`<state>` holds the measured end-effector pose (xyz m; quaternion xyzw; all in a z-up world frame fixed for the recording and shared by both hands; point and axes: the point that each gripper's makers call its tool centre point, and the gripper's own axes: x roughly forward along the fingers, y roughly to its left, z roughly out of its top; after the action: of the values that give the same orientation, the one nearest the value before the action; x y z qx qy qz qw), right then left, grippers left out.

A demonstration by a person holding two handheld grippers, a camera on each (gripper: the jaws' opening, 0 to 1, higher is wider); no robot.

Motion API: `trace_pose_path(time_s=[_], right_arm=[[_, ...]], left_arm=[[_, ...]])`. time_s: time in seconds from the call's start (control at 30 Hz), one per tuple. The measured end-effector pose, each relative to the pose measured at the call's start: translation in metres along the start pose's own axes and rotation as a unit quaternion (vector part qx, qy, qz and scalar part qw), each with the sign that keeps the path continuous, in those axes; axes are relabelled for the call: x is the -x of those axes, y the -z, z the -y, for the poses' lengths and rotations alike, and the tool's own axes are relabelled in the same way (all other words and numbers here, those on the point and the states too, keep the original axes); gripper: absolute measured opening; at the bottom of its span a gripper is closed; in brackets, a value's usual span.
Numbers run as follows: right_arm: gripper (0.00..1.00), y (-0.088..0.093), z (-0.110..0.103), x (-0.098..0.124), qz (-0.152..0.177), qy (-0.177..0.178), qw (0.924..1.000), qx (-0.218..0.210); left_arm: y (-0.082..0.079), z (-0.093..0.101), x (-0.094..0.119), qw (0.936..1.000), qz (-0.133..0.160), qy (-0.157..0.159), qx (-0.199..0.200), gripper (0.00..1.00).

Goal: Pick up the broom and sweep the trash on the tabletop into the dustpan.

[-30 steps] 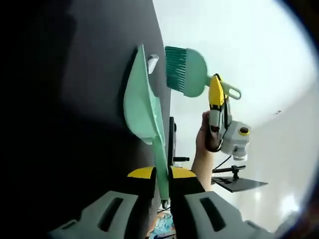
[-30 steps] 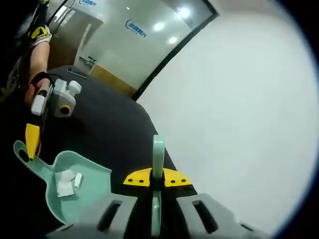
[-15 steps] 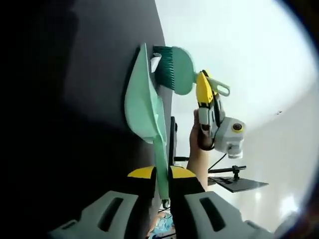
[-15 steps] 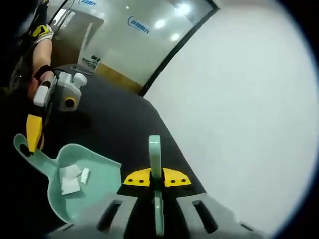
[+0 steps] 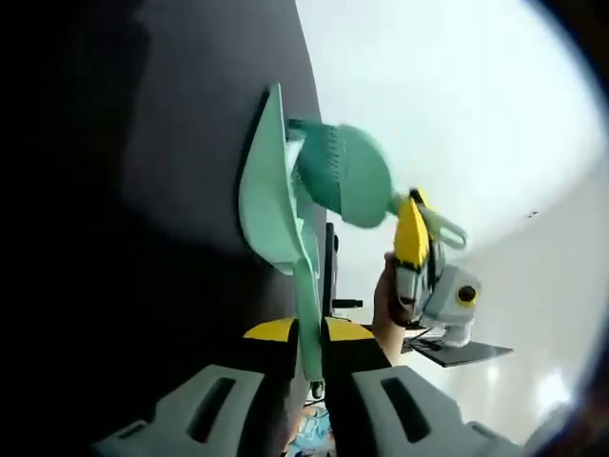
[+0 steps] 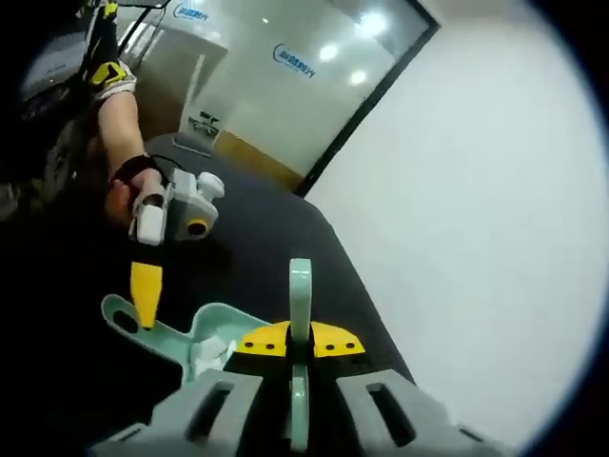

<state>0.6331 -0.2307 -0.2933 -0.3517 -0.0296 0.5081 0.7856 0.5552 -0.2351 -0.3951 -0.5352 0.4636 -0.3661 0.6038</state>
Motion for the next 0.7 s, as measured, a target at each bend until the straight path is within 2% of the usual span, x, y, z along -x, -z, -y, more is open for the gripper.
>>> trace_pose_path(time_s=[0.1, 0.2, 0.47, 0.6, 0.7], right_arm=[[0.04, -0.013, -0.017, 0.007, 0.005, -0.025, 0.9996, 0.012], [0.04, -0.026, -0.026, 0.013, 0.009, -0.032, 0.9989, 0.033], [0.04, -0.055, -0.002, 0.026, 0.037, 0.028, 0.9971, 0.060], [0.04, -0.056, 0.003, 0.030, 0.039, 0.039, 0.9970, 0.055], [0.04, -0.041, -0.002, 0.029, 0.021, 0.047, 0.9972, 0.054]], left_arm=[[0.000, 0.000, 0.000, 1.0000, 0.000, -0.001, -0.001, 0.09], [0.000, 0.000, 0.001, 1.0000, 0.001, -0.001, -0.002, 0.09], [0.001, -0.001, 0.002, 1.0000, 0.005, -0.001, -0.003, 0.09], [0.001, -0.001, 0.006, 0.9999, 0.012, -0.002, -0.004, 0.09], [0.003, -0.002, 0.011, 0.9999, 0.016, -0.003, -0.006, 0.09]])
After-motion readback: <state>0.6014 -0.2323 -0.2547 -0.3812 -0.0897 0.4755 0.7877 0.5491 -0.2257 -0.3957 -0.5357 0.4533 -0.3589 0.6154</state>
